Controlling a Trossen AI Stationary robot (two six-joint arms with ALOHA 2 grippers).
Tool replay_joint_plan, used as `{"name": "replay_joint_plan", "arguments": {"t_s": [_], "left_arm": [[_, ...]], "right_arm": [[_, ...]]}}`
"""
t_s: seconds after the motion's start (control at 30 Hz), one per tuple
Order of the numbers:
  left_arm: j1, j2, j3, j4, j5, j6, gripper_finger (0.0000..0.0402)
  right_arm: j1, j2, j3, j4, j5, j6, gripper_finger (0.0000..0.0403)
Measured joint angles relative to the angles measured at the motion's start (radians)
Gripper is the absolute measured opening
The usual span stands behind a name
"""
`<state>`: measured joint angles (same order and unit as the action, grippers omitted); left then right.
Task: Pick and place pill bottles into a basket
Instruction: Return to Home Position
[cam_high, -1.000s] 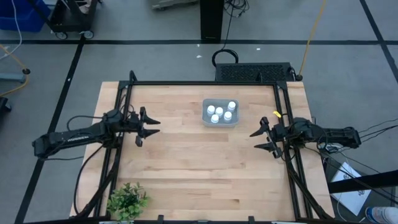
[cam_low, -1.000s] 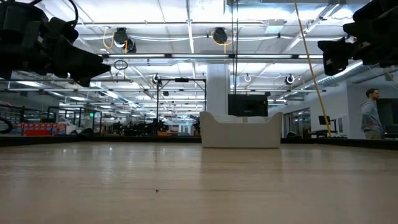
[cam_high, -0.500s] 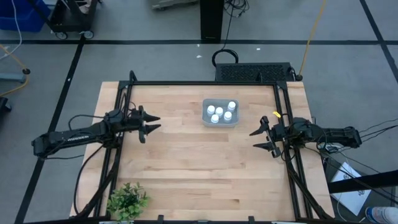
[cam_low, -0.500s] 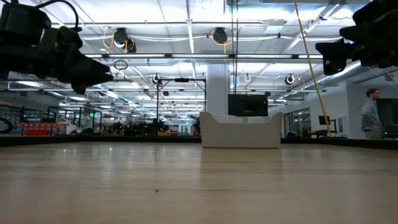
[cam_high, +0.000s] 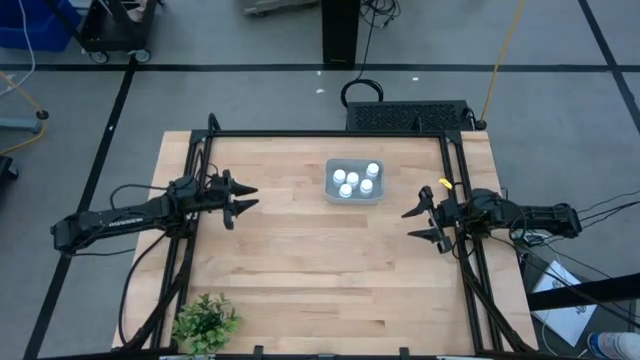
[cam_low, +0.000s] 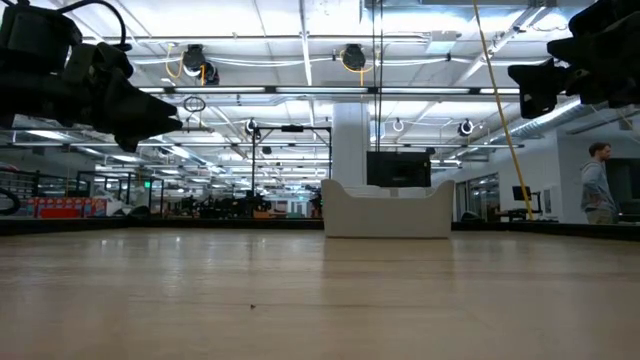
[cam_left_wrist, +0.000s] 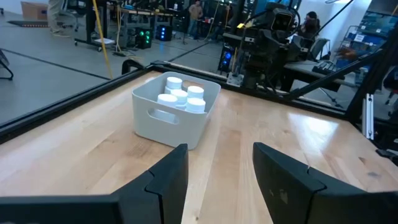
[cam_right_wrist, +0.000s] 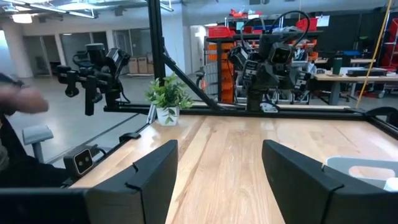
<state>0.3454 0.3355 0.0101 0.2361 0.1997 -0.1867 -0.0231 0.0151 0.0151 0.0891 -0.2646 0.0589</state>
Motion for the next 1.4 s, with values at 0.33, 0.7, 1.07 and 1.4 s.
{"name": "replay_joint_plan", "arguments": {"t_s": [0.33,0.7,1.07,1.4], "left_arm": [[0.0,0.0,0.0,0.0,0.0,-0.002,0.0186],[0.0,0.0,0.0,0.0,0.0,-0.002,0.0186],[0.0,0.0,0.0,0.0,0.0,-0.001,0.0186],[0.0,0.0,0.0,0.0,0.0,-0.001,0.0186]], "right_arm": [[0.0,0.021,0.0,-0.049,0.327,-0.216,0.0227],[0.0,0.021,0.0,-0.047,0.34,-0.221,0.0227],[0.0,0.021,0.0,-0.048,0.341,-0.221,0.0227],[0.0,-0.015,0.0,-0.047,0.342,-0.214,0.0226]]}}
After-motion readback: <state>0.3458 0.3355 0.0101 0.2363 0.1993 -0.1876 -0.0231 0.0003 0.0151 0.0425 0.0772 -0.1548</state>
